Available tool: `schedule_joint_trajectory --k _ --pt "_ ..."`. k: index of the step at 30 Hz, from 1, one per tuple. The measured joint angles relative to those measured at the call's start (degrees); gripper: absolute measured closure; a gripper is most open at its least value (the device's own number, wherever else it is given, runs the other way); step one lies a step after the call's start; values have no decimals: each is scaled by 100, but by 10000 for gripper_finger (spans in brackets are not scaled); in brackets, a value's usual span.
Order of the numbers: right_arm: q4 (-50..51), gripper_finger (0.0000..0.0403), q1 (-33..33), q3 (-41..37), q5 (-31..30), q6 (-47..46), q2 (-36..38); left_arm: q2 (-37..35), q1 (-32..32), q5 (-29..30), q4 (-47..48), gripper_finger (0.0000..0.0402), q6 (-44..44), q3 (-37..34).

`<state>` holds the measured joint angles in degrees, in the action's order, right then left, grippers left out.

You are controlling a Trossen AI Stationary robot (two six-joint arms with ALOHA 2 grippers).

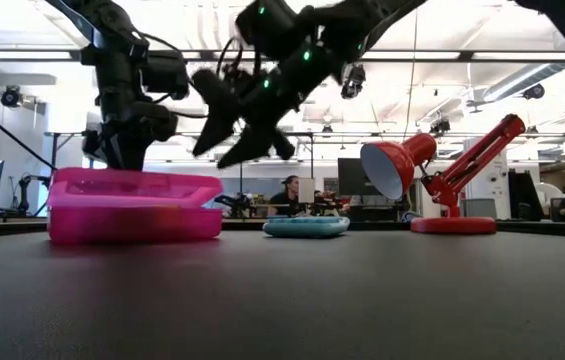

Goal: Pack school essentials
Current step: Close the red supply box

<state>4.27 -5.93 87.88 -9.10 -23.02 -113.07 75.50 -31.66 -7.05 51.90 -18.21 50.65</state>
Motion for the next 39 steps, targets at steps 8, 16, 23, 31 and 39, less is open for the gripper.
schedule_joint_trajectory --k 8,16,23,31,39 --pt "-224 175 0 -5 -61 8 -315 -2 33 -2 -190 311 -93 -39" --pt "-652 175 2 -5 -145 41 -278 -3 33 -4 -194 311 -73 -43" --pt "-652 175 -9 -21 -395 194 -289 -2 28 -17 -196 311 -71 -43" --pt "-670 175 -7 -31 -719 562 -521 -2 28 -22 -211 311 -56 -43" --pt "-671 175 17 -31 -726 392 -768 -2 28 -23 -248 311 -56 -43"
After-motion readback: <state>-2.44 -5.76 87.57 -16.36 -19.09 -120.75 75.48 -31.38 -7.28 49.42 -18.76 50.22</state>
